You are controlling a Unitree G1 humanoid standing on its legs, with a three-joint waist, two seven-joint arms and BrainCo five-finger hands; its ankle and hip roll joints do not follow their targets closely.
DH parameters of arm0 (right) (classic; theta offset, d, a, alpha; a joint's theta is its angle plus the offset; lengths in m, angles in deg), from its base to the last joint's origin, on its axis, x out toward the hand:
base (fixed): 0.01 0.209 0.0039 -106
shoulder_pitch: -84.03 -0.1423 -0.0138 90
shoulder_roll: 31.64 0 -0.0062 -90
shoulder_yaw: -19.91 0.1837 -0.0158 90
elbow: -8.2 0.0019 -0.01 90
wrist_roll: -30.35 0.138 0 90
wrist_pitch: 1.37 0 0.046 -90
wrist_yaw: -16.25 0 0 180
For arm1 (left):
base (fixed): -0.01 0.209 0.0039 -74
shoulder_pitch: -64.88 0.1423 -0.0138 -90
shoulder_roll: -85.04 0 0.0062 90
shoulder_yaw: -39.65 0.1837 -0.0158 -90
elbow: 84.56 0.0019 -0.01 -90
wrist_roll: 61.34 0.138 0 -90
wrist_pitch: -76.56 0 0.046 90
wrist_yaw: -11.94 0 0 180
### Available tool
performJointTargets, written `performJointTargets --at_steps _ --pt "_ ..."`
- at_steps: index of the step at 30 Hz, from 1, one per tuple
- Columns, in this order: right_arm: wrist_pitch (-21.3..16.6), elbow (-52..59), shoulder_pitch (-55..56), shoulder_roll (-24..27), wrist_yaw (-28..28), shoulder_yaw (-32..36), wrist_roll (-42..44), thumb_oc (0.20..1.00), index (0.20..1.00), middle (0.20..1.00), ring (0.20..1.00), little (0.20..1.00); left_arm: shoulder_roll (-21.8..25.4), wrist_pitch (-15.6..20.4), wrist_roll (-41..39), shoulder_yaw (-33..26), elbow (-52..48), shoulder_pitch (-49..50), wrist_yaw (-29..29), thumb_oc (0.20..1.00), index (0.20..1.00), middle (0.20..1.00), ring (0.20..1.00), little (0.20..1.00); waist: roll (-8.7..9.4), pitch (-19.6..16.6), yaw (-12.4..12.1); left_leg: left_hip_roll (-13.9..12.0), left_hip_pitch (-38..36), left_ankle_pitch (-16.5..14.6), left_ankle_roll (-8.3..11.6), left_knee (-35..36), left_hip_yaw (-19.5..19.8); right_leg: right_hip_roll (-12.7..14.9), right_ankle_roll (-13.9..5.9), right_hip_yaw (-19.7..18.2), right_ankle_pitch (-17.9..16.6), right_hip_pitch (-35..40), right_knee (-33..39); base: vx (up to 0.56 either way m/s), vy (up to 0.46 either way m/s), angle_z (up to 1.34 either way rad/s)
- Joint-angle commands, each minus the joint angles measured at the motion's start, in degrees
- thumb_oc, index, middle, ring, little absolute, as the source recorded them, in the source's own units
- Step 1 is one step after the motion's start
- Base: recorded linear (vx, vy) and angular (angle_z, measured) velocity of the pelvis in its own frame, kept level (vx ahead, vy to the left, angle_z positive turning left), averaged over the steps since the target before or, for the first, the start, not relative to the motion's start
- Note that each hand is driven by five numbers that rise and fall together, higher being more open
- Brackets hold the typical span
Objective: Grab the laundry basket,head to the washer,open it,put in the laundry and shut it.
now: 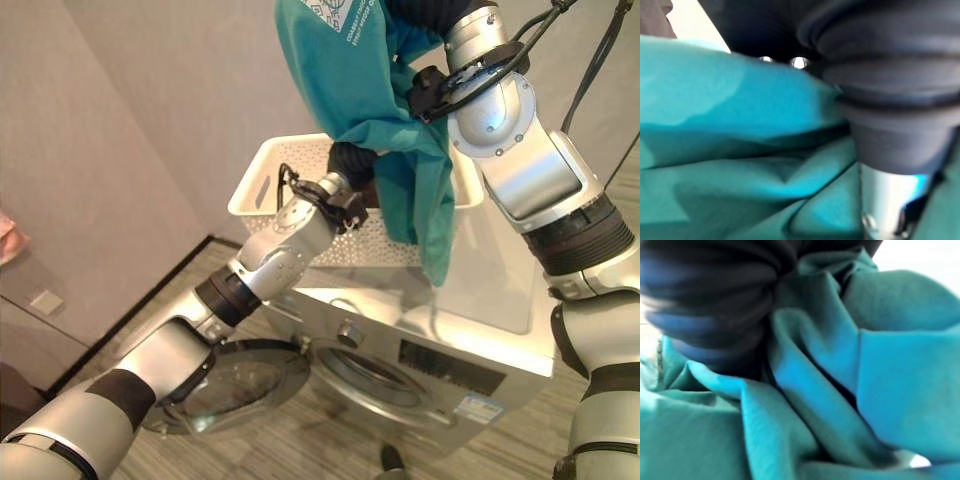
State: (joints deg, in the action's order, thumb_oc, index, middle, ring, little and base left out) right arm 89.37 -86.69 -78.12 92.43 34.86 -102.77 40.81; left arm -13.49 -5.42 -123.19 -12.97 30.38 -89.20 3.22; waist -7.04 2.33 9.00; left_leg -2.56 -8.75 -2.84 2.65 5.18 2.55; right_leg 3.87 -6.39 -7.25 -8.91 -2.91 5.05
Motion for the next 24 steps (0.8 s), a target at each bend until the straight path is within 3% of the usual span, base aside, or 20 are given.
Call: performJointTargets --at_steps 1,2,15,16,17,24 --pt "-3.99 -0.27 -0.20 -4.27 0.61 4.22 1.20 0.200 0.200 0.200 0.200 0.200 -0.22 5.50 3.03 -4.96 5.25 -4.67 -1.88 0.514 0.514 0.514 0.514 0.514 4.86 -1.86 0.28 -1.55 0.53 -2.30 0.10 -0.18 -4.13 0.44 0.38 0.88 9.16 3.76 -3.29 0.00 0.000 0.00" --pt "-4.11 -0.04 0.02 -4.73 0.67 4.28 1.14 0.200 0.200 0.200 0.200 0.200 -0.52 5.73 3.09 -5.34 5.08 -4.62 -2.14 0.200 0.200 0.200 0.200 0.200 4.89 -1.84 0.34 -1.56 0.55 -2.30 0.10 -0.18 -4.20 0.40 0.41 0.82 9.21 3.69 -3.30 0.00 0.000 0.00" --pt "-6.33 1.89 3.46 -8.25 0.72 6.49 1.95 0.200 0.200 0.200 0.200 0.200 -1.77 8.07 7.60 -8.75 3.08 -2.50 -4.94 0.200 0.200 0.200 0.200 0.200 5.06 -1.71 0.76 -1.74 0.51 -2.45 0.04 -0.18 -4.83 0.21 0.55 0.14 9.74 3.26 -3.66 0.00 0.000 0.00" --pt "-6.56 2.01 3.84 -8.50 1.00 6.86 2.04 0.238 0.238 0.238 0.238 0.238 -1.87 8.17 7.70 -8.98 3.06 -2.37 -5.09 0.200 0.200 0.200 0.200 0.200 5.05 -1.72 0.81 -1.74 0.48 -2.47 0.04 -0.18 -4.88 0.22 0.56 0.07 9.73 3.25 -3.63 0.02 0.011 -0.04" --pt "-7.29 2.23 4.98 -9.70 1.89 8.17 2.32 1.000 1.000 1.000 1.000 1.000 -2.08 8.74 8.40 -9.52 2.97 -2.39 -5.91 0.200 0.200 0.200 0.200 0.200 4.95 -1.72 0.99 -1.74 0.38 -2.61 -0.01 -0.18 -5.03 0.25 0.58 -0.05 9.73 3.27 -3.58 0.00 0.000 0.00" --pt "-8.02 4.38 8.54 -10.49 6.65 13.94 -2.33 1.000 1.000 1.000 1.000 1.000 -1.83 10.18 11.91 -11.46 2.56 -3.13 -8.10 0.200 0.200 0.200 0.200 0.200 4.44 -1.89 2.07 -1.64 -0.09 -3.30 -0.41 -0.18 -5.52 0.16 0.61 -0.65 9.95 2.98 -4.08 0.02 0.012 -0.05"
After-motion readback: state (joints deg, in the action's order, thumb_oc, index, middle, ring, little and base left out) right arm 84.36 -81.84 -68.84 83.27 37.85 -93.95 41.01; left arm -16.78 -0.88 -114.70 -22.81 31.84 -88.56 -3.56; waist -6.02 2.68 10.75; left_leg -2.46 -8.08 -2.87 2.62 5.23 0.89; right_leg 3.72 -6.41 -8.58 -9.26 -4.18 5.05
